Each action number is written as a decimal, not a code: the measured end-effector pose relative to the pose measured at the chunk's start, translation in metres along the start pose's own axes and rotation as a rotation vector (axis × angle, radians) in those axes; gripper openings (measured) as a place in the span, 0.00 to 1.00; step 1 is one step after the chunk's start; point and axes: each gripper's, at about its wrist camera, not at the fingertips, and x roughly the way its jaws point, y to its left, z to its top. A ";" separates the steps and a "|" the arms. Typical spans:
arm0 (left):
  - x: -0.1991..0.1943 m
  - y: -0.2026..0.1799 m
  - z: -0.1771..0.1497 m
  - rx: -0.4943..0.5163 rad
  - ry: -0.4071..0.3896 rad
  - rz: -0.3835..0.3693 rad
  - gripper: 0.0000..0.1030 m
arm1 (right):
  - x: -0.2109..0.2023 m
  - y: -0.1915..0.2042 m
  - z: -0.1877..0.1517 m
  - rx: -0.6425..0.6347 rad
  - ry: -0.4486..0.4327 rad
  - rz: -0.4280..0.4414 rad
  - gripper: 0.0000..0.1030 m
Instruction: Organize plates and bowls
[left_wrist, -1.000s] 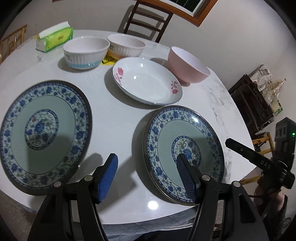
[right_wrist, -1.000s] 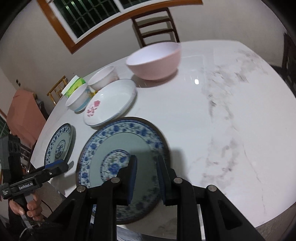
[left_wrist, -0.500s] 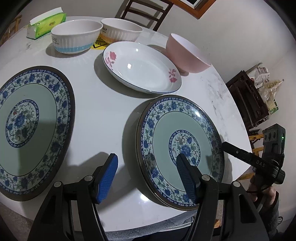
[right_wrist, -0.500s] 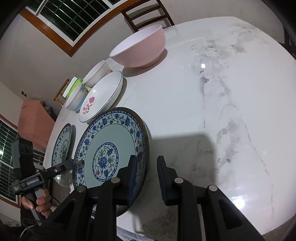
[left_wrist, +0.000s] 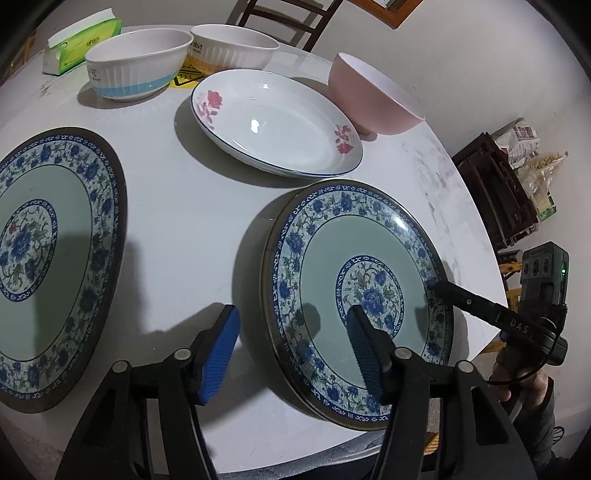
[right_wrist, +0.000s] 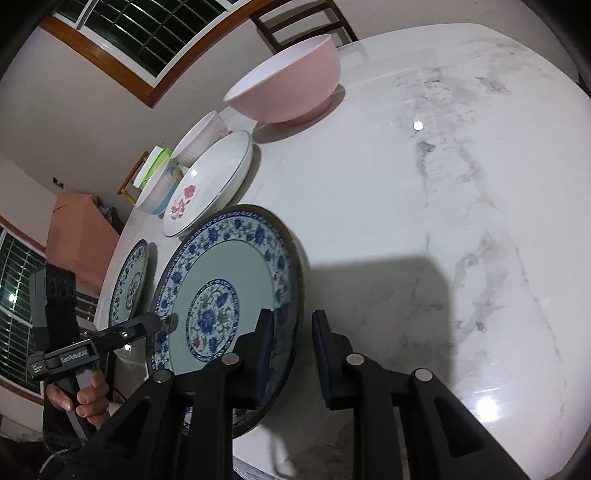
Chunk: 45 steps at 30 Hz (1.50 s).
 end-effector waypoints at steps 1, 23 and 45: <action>0.001 0.000 0.000 0.003 0.003 -0.003 0.47 | 0.001 0.001 0.000 -0.002 0.001 0.005 0.21; 0.003 0.001 -0.002 0.018 -0.007 0.068 0.16 | 0.000 0.006 -0.010 0.036 -0.019 -0.028 0.14; -0.026 0.012 -0.005 -0.003 -0.070 0.075 0.17 | -0.002 0.044 -0.010 -0.011 -0.038 -0.021 0.14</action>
